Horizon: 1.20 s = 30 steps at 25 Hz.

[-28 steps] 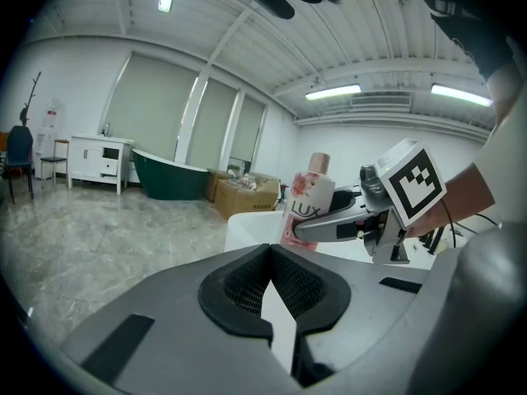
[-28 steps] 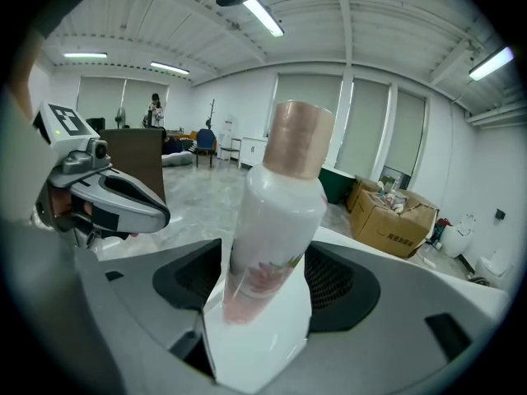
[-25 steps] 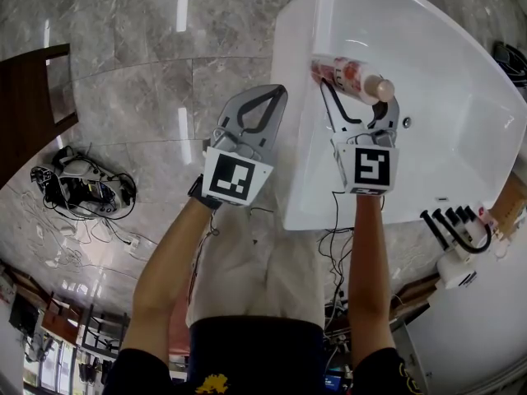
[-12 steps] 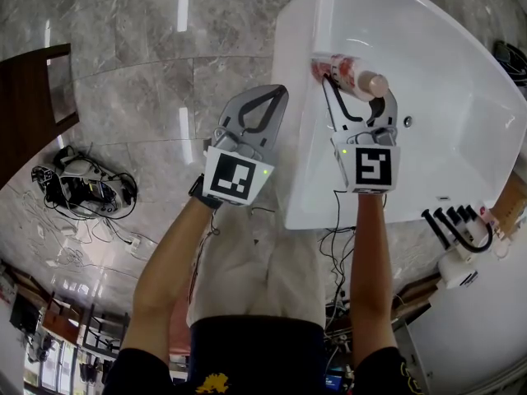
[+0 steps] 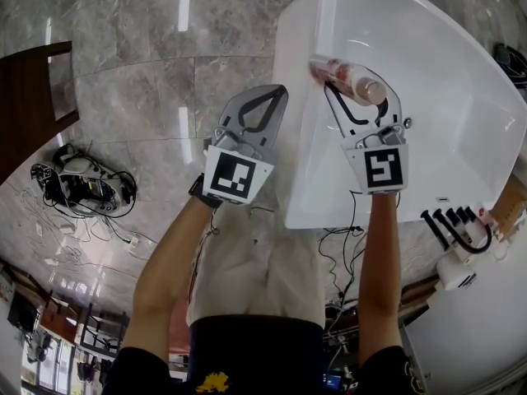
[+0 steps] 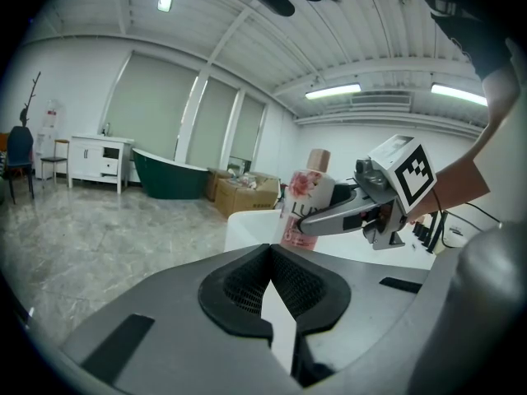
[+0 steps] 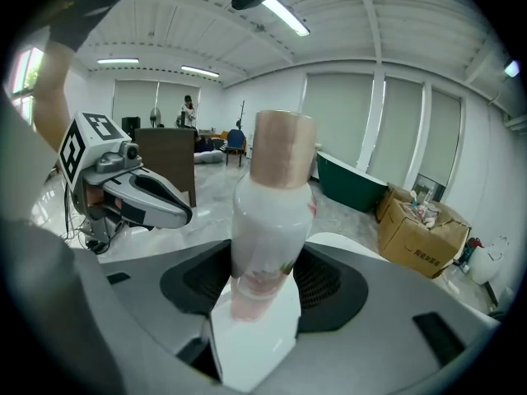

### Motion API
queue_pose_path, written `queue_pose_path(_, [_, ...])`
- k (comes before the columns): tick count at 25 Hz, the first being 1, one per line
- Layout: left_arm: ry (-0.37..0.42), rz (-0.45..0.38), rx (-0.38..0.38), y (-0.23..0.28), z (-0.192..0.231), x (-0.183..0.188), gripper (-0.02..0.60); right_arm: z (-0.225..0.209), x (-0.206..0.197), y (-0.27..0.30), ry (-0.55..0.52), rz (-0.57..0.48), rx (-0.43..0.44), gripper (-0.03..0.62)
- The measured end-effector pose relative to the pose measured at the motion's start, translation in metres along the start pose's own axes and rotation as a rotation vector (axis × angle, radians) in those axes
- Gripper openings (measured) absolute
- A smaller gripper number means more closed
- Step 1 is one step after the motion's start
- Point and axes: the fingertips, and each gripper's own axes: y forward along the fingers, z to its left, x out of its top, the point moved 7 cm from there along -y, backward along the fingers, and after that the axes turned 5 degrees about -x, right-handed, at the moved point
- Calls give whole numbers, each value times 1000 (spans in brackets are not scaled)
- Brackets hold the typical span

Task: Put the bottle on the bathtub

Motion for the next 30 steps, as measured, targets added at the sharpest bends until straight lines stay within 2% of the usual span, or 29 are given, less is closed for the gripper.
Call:
queue_pose_path(3, [1, 2, 0, 0, 1, 0, 18, 2, 0, -2, -53, 23, 18, 230])
queue_pose_path(5, [0, 7, 2, 0, 2, 0, 18, 3, 0, -1, -47, 25, 21, 230])
queue_pose_path(12, [-3, 1, 2, -1, 0, -1, 18, -2, -3, -1, 51, 40, -8, 238])
queue_pose_path(15, [-4, 3, -3, 1, -4, 0, 18, -3, -7, -1, 116, 65, -17, 260])
queue_pose_path(18, [1, 2, -12, 3, -6, 1, 18, -1, -7, 1, 140, 69, -17, 310])
queue_pose_path(24, [3, 3, -8, 0, -5, 0, 18, -1, -12, -1, 119, 83, -47, 310])
queue_pose_path(26, [2, 7, -9, -1, -5, 0, 18, -3, -12, -2, 101, 76, -46, 242])
queue_pose_path(30, [-6, 6, -6, -2, -3, -3, 18, -3, -7, 3, 13, 53, 54, 235])
